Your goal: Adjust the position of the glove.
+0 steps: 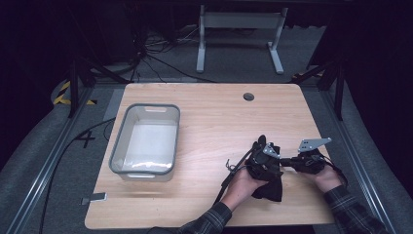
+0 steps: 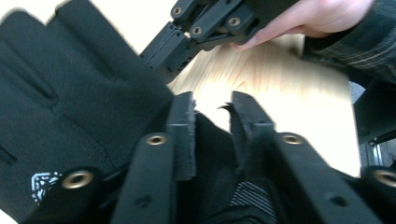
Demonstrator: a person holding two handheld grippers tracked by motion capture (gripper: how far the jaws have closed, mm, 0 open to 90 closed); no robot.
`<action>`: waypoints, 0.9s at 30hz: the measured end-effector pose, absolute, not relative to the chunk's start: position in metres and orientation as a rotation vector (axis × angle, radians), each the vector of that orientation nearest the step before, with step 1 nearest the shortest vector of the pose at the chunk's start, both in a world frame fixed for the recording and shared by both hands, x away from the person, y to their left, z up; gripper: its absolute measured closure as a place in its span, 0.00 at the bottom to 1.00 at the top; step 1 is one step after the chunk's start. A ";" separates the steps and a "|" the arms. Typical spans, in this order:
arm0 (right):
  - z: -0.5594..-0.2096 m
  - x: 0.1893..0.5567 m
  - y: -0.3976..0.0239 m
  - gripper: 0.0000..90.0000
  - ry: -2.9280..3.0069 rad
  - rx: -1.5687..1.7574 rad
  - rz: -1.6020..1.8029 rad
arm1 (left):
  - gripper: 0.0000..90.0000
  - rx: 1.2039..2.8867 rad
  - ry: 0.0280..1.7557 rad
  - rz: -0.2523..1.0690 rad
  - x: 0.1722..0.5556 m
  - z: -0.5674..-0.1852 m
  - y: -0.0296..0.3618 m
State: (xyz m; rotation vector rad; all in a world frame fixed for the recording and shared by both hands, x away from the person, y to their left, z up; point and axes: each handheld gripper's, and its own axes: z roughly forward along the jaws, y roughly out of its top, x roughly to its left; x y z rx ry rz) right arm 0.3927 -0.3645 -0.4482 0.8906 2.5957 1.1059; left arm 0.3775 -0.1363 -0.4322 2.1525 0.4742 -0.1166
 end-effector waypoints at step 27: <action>-0.451 0.358 -0.361 1.00 2.718 0.802 1.096 | 0.99 2.245 0.613 -0.011 0.389 -0.453 -0.104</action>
